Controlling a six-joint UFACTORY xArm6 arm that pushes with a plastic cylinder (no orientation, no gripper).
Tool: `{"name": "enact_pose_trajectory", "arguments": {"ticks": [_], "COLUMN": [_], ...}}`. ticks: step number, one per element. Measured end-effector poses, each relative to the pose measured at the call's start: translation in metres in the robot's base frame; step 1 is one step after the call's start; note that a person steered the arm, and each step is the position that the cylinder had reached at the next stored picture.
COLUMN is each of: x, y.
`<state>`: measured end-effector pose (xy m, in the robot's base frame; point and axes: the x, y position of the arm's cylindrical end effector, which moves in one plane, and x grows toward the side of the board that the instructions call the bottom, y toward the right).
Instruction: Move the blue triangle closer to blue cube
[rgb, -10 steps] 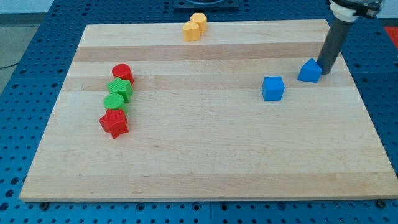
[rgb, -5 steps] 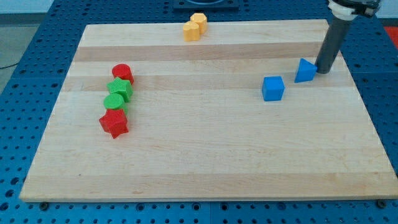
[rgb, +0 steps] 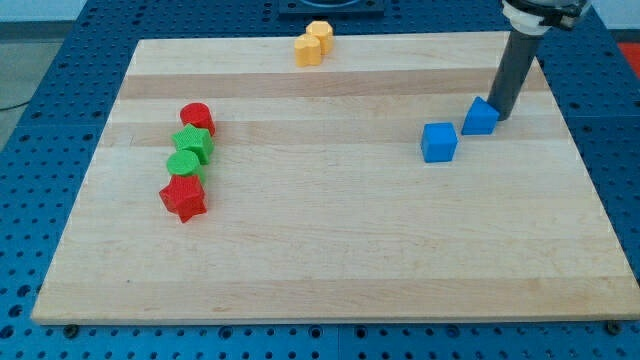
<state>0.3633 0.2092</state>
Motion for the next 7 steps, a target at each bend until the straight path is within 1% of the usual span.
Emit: {"name": "enact_pose_trajectory", "arguments": {"ticks": [1, 3, 4, 6, 7], "x": [0.000, 0.020, 0.022, 0.015, 0.009], "y": [-0.008, 0.001, -0.001, -0.033, -0.034]}}
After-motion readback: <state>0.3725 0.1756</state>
